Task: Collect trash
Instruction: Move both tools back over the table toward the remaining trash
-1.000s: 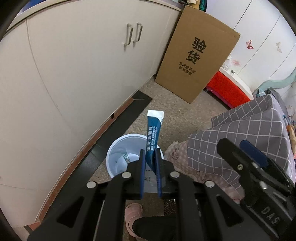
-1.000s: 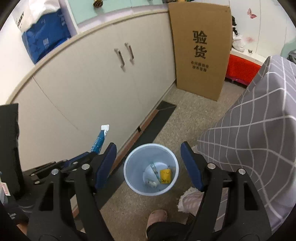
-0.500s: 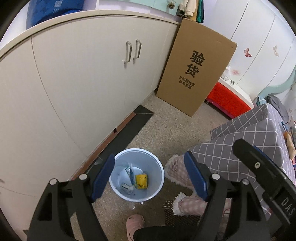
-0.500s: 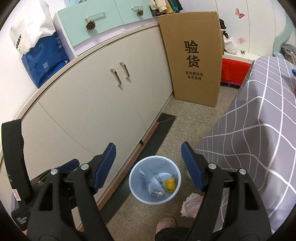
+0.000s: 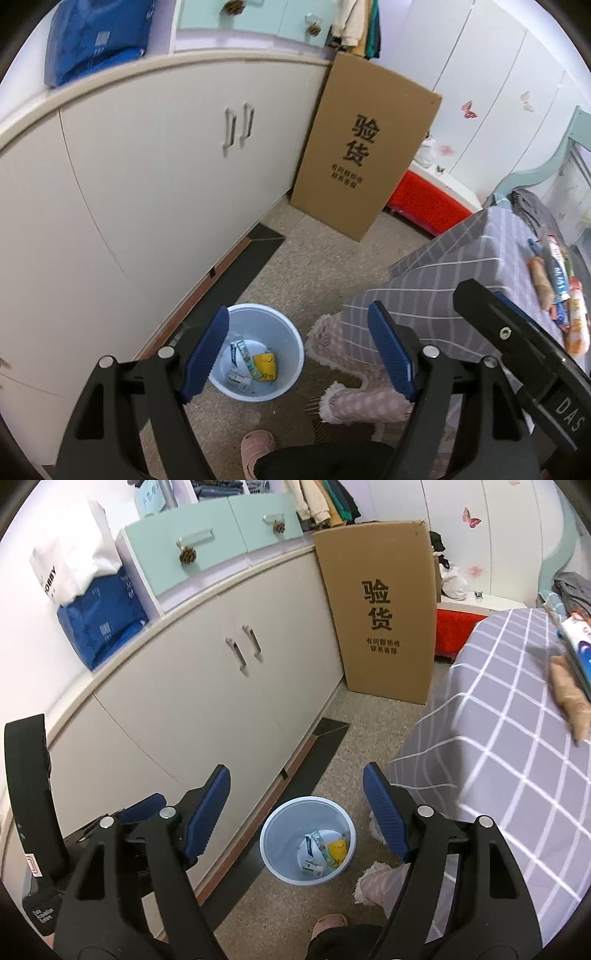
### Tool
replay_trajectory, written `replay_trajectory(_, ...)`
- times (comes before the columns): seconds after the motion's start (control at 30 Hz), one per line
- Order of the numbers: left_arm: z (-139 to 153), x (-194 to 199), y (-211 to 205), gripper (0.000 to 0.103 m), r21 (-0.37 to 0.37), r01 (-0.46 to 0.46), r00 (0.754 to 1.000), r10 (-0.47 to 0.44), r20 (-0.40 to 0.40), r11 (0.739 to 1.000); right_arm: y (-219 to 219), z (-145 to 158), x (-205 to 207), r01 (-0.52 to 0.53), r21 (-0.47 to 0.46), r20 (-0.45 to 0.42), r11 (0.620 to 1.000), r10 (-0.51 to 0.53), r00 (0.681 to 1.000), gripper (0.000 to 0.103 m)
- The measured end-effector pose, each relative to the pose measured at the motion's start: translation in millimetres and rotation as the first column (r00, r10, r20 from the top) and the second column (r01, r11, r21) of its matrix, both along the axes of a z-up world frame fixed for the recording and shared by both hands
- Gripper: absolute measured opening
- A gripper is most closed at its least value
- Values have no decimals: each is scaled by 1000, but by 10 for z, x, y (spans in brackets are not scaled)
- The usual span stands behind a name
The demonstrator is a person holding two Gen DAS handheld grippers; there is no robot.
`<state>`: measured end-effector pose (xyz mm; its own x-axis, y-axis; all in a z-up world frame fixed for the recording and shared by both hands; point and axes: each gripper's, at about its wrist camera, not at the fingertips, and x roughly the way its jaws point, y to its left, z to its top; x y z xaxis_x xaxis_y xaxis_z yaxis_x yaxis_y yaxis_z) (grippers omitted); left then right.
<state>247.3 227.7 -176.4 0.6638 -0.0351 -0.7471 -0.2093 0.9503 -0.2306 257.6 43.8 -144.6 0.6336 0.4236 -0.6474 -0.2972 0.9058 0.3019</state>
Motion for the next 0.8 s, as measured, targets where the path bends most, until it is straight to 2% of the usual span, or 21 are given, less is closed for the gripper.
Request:
replay_trajectory(0.27,396,-184,-434,76,24,68,995,-69,71,997,-439,328,-225,49,41,58,998,-51,997,76)
replay_trajectory(0.43,563,-192,-901,76,47,141,985,-144,90,989,-873,447,-345,113,36,76,993,-115,990,76)
replay_trajectory(0.67,663,-154,-1727,78,100,275,955,-284,87,956,-1735,563,-516,265,19,107,964,-266,958,76)
replay_trajectory(0.8,672,-92,-2226,78,110,357,927,-367,79,927,-2301,591,-596,393,-6,128,920,-389,912,76)
